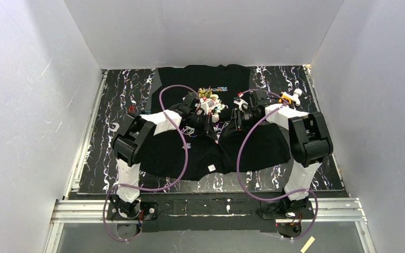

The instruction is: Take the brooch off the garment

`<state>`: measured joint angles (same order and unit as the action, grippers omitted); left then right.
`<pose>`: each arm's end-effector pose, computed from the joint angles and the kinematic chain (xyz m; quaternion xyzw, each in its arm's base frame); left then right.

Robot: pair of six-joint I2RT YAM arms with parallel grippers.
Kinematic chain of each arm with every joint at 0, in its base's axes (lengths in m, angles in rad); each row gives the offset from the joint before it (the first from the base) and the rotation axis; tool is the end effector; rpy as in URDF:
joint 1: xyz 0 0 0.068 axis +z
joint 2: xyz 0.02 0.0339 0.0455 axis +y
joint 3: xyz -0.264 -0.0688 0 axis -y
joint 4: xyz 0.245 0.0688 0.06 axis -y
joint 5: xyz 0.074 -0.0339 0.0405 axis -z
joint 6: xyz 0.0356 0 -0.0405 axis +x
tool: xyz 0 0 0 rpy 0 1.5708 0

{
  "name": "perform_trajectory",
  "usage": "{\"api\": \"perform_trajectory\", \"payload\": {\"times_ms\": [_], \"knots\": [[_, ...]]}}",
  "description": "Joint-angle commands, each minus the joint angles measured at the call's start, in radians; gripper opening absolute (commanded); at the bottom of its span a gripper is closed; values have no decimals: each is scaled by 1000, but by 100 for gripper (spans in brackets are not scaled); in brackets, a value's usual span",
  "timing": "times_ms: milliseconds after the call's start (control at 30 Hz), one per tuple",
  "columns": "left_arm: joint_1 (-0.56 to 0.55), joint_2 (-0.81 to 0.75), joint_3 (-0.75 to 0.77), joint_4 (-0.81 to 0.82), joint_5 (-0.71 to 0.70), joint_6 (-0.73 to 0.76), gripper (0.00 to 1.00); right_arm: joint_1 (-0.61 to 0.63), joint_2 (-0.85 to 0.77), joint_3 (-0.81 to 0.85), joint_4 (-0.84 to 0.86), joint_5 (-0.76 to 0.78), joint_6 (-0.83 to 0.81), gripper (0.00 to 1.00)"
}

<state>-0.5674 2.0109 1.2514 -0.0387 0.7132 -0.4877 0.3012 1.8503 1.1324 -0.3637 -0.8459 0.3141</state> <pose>0.3433 -0.2464 0.1549 0.1660 0.8621 -0.4571 0.1423 0.3385 0.1330 0.1651 -0.0937 0.8854 0.4464 0.0899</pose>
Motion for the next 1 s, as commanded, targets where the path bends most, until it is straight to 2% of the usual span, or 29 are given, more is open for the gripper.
{"api": "perform_trajectory", "payload": {"times_ms": [0,167,400,733,967], "knots": [[-14,-84,-21,-2,-94,62,0,-4,8,54,33,77,-21,34],[-32,-116,-37,-5,-179,112,0,-2,47,66,26,125,-42,36],[-40,-120,-48,31,-251,117,0,15,62,30,-33,152,-99,32],[-55,-135,-63,110,-319,120,0,39,81,-3,-127,165,-183,3],[-65,-147,-70,179,-338,107,0,49,57,-41,-168,162,-210,1]]}}
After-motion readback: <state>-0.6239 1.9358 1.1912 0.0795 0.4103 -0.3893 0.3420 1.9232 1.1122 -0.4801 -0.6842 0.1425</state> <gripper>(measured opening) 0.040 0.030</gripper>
